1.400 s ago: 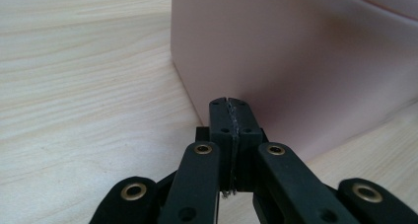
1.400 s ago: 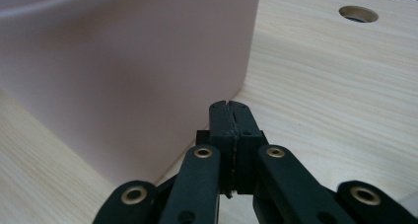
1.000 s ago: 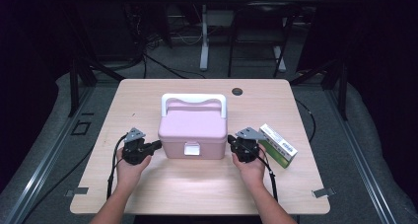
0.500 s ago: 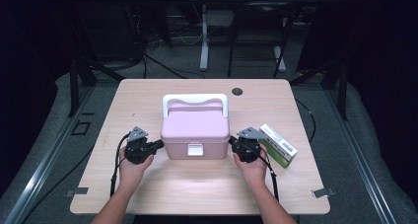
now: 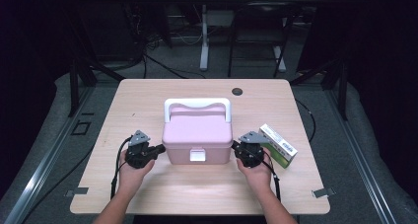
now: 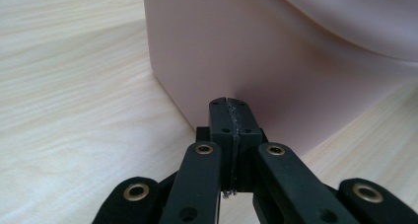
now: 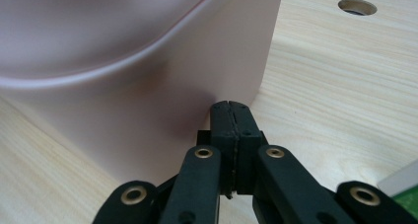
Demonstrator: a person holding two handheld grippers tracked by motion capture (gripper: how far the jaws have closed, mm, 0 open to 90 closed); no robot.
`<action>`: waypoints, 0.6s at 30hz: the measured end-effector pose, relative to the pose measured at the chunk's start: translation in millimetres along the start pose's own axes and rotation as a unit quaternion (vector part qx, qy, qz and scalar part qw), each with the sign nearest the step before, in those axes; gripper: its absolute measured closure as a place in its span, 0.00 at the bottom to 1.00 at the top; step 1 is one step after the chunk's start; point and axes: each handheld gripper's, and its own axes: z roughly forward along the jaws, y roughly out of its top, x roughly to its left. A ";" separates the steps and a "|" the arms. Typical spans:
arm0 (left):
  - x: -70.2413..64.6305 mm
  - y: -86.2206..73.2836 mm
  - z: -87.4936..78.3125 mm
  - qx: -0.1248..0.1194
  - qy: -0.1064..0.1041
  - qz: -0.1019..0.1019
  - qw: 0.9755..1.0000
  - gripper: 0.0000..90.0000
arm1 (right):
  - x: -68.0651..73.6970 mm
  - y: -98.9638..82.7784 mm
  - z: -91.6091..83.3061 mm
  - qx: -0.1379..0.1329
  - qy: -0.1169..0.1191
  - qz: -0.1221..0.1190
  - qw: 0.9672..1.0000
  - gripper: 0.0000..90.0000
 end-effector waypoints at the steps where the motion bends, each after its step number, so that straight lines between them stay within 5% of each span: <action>1: 0.0 0.0 0.0 0.000 0.000 0.000 1.000 1.00 | 0.0 0.0 0.0 0.000 0.000 0.000 1.000 1.00; 18: -17.2 -9.4 -15.1 0.017 -0.006 0.004 1.000 1.00 | 10.0 -7.1 -18.9 0.018 -0.005 -0.008 1.000 1.00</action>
